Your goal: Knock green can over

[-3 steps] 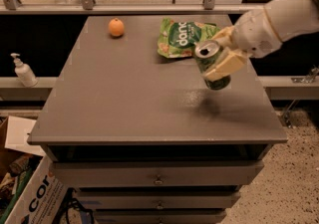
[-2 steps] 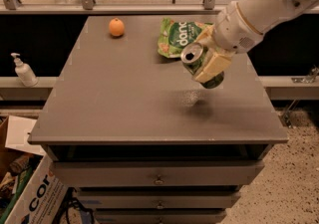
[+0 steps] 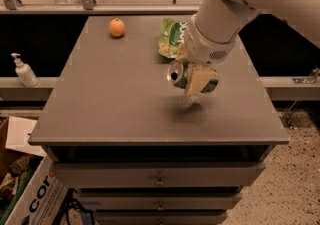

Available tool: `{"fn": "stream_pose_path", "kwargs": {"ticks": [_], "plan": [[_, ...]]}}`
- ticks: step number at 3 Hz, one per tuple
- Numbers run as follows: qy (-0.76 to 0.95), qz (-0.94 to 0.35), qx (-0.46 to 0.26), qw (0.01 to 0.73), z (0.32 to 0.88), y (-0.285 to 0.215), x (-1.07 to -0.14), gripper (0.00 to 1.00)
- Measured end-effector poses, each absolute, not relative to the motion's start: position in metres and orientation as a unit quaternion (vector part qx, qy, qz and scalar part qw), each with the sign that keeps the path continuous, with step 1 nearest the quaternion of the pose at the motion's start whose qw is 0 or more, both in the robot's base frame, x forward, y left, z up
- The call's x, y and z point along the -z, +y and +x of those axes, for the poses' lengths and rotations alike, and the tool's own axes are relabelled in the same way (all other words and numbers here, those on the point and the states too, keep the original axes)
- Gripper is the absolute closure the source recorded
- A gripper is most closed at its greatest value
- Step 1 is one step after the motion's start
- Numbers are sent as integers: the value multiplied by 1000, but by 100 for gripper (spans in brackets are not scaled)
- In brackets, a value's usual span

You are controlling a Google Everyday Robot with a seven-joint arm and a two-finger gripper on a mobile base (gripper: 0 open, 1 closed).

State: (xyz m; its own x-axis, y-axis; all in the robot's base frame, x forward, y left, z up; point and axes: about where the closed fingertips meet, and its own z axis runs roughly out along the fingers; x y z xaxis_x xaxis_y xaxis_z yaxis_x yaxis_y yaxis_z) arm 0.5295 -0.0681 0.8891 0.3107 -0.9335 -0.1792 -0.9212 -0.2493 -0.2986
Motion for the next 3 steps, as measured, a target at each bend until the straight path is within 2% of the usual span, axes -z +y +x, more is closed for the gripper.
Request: {"fn": "stream_pose_path", "kwargs": {"ticks": [1,2,3], "plan": [[567,-809,73,133,517,-63,-871,100],[566,-811,82,122,516,-68,-866,100],[566,-811,83,123,515,-68,-867,82]]}}
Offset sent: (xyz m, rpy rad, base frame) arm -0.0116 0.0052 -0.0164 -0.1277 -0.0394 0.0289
